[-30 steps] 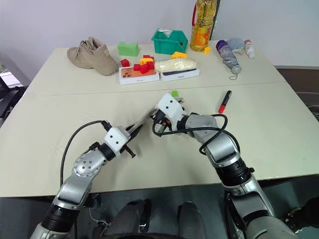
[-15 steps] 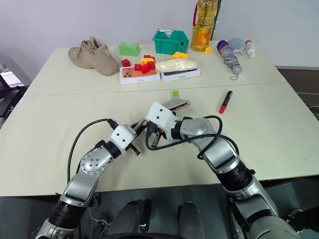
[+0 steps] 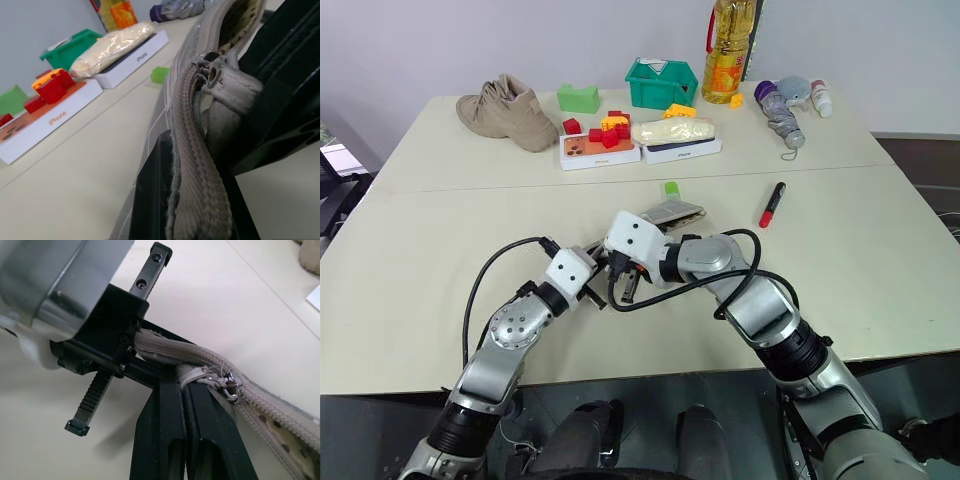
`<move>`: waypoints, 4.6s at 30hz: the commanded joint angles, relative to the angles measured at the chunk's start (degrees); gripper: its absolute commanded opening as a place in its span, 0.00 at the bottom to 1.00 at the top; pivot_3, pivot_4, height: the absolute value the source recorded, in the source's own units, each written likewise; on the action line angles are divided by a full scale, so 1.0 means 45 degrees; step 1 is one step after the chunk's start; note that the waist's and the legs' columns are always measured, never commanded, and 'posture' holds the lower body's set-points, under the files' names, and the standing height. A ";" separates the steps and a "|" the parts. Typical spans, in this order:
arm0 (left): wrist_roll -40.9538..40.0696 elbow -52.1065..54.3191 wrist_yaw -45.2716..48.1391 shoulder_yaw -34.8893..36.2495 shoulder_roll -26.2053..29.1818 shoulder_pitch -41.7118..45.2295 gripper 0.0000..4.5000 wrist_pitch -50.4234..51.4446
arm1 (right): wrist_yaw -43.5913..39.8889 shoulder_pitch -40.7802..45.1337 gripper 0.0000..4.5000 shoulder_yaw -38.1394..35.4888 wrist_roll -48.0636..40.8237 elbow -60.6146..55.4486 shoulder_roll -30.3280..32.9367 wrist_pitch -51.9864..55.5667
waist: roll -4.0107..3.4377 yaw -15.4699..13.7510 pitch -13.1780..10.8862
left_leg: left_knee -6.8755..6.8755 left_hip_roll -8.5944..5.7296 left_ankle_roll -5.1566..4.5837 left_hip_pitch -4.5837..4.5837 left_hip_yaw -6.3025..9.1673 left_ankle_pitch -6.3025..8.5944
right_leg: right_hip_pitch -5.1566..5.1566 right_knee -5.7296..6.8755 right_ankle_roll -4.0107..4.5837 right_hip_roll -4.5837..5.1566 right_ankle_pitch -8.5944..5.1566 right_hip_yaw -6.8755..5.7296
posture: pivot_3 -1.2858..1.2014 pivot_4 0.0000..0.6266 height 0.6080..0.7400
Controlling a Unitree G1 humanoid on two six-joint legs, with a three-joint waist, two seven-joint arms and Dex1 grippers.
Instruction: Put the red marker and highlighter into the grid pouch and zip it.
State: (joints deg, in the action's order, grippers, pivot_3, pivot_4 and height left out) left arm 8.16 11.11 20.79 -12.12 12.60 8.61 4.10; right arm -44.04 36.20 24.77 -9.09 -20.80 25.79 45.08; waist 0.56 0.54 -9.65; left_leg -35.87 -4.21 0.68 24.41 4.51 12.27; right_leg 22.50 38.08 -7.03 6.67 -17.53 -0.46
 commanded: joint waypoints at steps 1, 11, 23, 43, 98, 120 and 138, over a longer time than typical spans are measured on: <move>-0.0192 0.0357 -0.0199 0.0049 -0.0302 0.0410 0.00 0.0106 | -0.0548 0.0244 0.01 0.0517 -0.0211 -0.0316 -0.0301 -0.0525 | 0.0000 0.0003 0.0000 | 0.0000 0.0000 0.0000 0.0000 -0.0001 0.0000 | 0.0000 0.0000 0.0000 0.0000 0.0000 0.0000 | 0.52 0.24 0.99; -0.0218 0.0663 -0.0771 0.1277 0.0041 0.0361 0.00 0.0278 | -0.1365 -0.0098 0.76 -0.1810 -0.1208 -0.0323 0.0721 -0.1181 | 0.0006 -0.0029 -0.0004 | -0.0006 -0.0002 -0.0001 0.0001 0.0000 0.0000 | -0.0009 -0.0004 -0.0001 0.0001 0.0000 -0.0003 | 0.52 0.24 0.99; 0.0544 -0.0667 -0.1910 0.2820 0.1640 0.0285 0.00 -0.0459 | 0.4360 0.0671 0.76 -0.4178 0.0491 0.5357 -0.1572 -0.0606 | 0.0004 0.0026 -0.0003 | 0.0008 0.0001 0.0006 0.0003 -0.0006 -0.0003 | 0.0011 0.0005 0.0000 -0.0001 0.0001 0.0004 | 0.52 0.24 0.99; -0.0099 -0.0979 -0.1971 0.2674 0.1007 0.0409 0.00 -0.0367 | 0.5379 0.1099 0.19 -0.4249 0.1484 0.6835 -0.1923 -0.1703 | -0.0001 0.0009 -0.0003 | 0.0015 -0.0004 0.0010 0.0012 -0.0014 -0.0006 | 0.0027 0.0008 0.0000 0.0003 0.0001 0.0010 | 0.52 0.24 0.99; -0.0547 -0.1141 0.2843 0.0629 0.3639 0.0259 0.00 -0.3574 | -0.2289 -0.0174 0.86 -0.1922 -0.0039 -0.0010 0.3459 -0.2239 | 0.0000 -0.0037 -0.0005 | -0.0002 0.0000 0.0003 0.0015 0.0002 -0.0002 | 0.0007 -0.0011 0.0000 0.0005 0.0000 0.0003 | 0.52 0.24 0.99; 0.0389 -0.1745 -0.0210 0.0840 0.1569 0.0870 0.00 -0.1208 | 0.6163 0.1561 0.96 -0.8294 0.0128 1.0898 0.1215 -0.0521 | -0.0001 -0.0150 -0.0004 | 0.0000 0.0003 0.0005 0.0009 -0.0034 -0.0005 | 0.0010 -0.0001 -0.0001 0.0007 0.0003 0.0013 | 0.52 0.24 0.99; -0.0041 -0.1501 -0.0120 0.1229 0.1437 0.0819 0.00 -0.0965 | 0.0188 -0.1001 0.08 -0.4114 0.0981 0.4709 0.3512 -0.5922 | -0.0008 0.0026 -0.0005 | -0.0019 0.0004 -0.0003 0.0010 -0.0030 -0.0002 | -0.0001 0.0002 -0.0009 -0.0002 -0.0001 0.0009 | 0.52 0.24 0.99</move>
State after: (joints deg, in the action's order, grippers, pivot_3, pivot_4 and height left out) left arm 9.23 2.75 20.17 -7.58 19.03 11.73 0.05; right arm -36.89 33.12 5.23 -3.41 7.65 39.52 21.99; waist 0.52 0.66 -9.67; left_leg -35.96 -4.19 0.66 24.44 4.38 12.26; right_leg 22.49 38.08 -7.07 6.66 -17.53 -0.41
